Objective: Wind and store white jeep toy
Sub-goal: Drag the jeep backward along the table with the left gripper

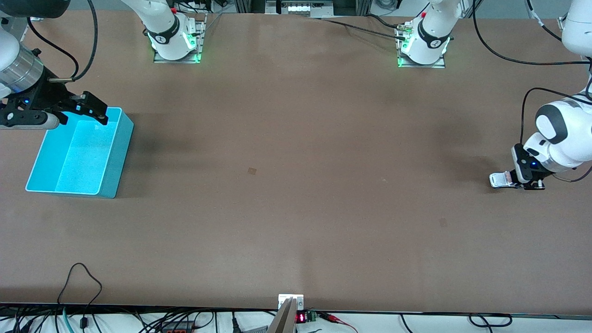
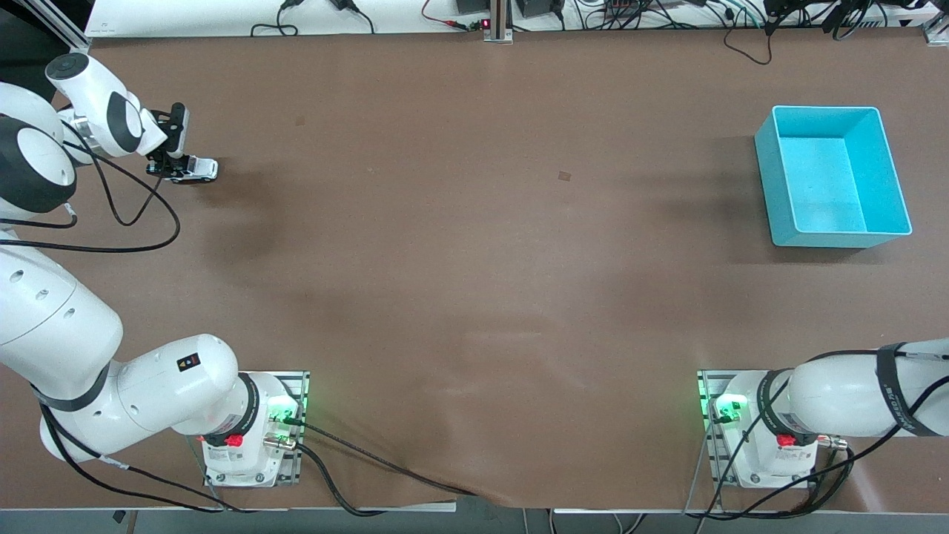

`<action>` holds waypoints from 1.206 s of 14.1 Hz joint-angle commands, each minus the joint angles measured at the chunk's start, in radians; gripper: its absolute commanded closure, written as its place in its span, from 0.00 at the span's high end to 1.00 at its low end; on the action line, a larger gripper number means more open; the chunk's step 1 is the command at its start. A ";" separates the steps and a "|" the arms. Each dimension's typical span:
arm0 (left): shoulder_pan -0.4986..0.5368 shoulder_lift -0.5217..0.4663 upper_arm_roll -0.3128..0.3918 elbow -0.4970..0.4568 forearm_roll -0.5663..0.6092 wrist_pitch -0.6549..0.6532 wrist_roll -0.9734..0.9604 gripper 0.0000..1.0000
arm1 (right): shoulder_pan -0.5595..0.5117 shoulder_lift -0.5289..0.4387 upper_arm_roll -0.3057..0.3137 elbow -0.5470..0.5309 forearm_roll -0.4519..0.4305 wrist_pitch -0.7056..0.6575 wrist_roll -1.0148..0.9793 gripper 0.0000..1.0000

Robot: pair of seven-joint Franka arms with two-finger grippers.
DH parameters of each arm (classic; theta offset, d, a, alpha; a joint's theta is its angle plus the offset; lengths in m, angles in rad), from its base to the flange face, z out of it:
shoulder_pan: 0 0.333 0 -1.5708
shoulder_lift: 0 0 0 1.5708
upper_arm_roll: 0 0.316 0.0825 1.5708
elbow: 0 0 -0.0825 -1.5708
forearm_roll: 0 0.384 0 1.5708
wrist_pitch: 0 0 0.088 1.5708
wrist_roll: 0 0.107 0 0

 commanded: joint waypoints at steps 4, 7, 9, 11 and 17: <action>0.054 0.105 0.010 0.039 0.015 -0.014 0.118 0.24 | 0.004 -0.007 0.001 0.000 -0.012 0.001 0.004 1.00; 0.054 0.104 0.010 0.044 0.015 -0.014 0.123 0.27 | 0.004 -0.007 0.001 0.000 -0.012 0.001 0.004 1.00; 0.057 0.096 0.005 0.045 0.014 -0.020 0.141 0.99 | 0.004 -0.007 0.001 0.000 -0.012 0.001 0.004 1.00; 0.053 0.069 -0.010 0.083 0.008 -0.101 0.135 1.00 | 0.004 -0.007 0.001 0.000 -0.012 0.001 0.004 1.00; 0.004 0.039 -0.064 0.340 0.012 -0.503 0.036 1.00 | 0.005 -0.007 0.001 0.000 -0.012 0.002 0.004 1.00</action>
